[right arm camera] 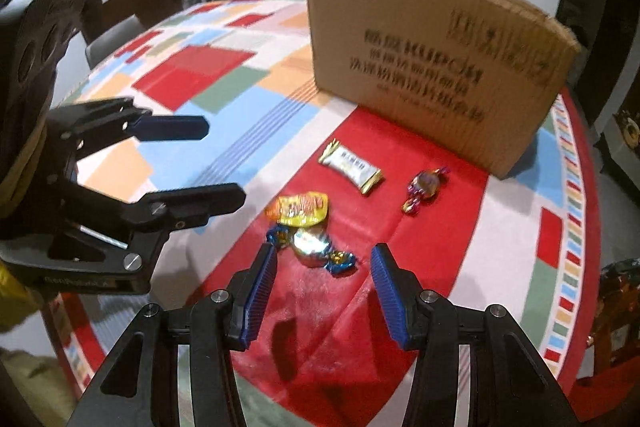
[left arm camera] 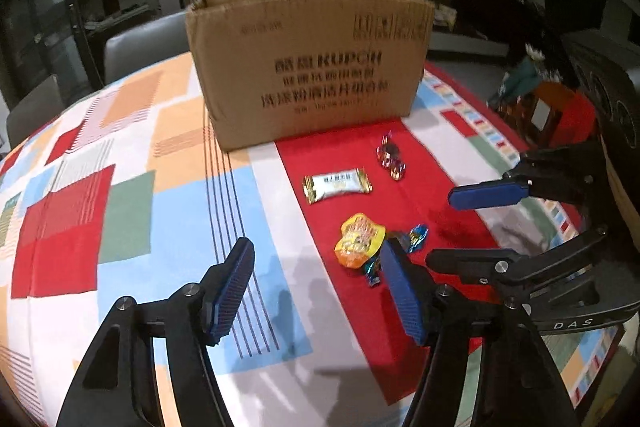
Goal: Organize snacks
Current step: 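Grasp the yellow packet with the left tool while the right tool grasps the blue wrapped candy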
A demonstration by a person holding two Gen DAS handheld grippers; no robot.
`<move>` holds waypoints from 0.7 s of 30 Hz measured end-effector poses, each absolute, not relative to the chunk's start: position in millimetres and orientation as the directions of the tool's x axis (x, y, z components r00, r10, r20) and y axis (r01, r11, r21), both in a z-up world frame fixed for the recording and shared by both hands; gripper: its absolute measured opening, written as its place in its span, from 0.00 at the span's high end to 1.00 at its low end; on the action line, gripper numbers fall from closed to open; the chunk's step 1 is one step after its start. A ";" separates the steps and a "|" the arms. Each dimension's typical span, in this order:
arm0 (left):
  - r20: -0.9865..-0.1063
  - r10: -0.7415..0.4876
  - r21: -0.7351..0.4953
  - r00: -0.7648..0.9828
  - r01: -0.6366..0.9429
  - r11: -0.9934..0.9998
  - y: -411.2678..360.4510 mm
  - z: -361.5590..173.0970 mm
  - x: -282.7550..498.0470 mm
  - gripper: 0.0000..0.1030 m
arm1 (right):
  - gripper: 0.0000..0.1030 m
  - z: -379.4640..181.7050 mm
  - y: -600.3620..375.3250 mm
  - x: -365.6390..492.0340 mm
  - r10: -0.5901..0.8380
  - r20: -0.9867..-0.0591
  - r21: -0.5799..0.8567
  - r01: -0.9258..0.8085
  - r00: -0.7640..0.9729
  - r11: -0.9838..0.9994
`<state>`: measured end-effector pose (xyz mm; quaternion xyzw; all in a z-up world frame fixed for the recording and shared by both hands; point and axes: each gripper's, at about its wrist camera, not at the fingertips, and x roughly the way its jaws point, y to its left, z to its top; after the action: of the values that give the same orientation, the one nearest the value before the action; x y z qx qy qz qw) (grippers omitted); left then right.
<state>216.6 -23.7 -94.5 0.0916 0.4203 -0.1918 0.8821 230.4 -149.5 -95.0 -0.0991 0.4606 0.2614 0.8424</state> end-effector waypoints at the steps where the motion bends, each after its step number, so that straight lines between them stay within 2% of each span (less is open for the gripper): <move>1: -0.782 -0.261 0.003 0.566 0.422 0.906 -24.4 -97.8 218.0 0.39 | 0.52 -98.7 -148.4 231.7 0.349 -0.833 0.076 -0.537 0.429 0.840; 7: -0.791 -0.299 -0.017 0.534 0.469 0.883 -26.9 -111.2 228.5 0.41 | 0.52 -114.7 -142.1 239.0 0.358 -0.850 0.087 -0.566 0.387 0.819; 11: -0.804 -0.353 -0.088 0.479 0.491 0.867 -29.4 -117.4 242.3 0.45 | 0.52 -120.8 -139.3 244.4 0.376 -0.852 0.107 -0.582 0.365 0.806; 21: -0.828 -0.391 -0.190 0.402 0.455 0.870 -37.1 -135.9 264.5 0.55 | 0.68 -131.7 -137.3 256.6 0.391 -0.849 0.135 -0.570 0.356 0.811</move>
<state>264.5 -37.1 -135.9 0.0332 0.4851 -0.2528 0.8365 256.6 -137.3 -131.7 -0.0918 0.4855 0.2935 0.8183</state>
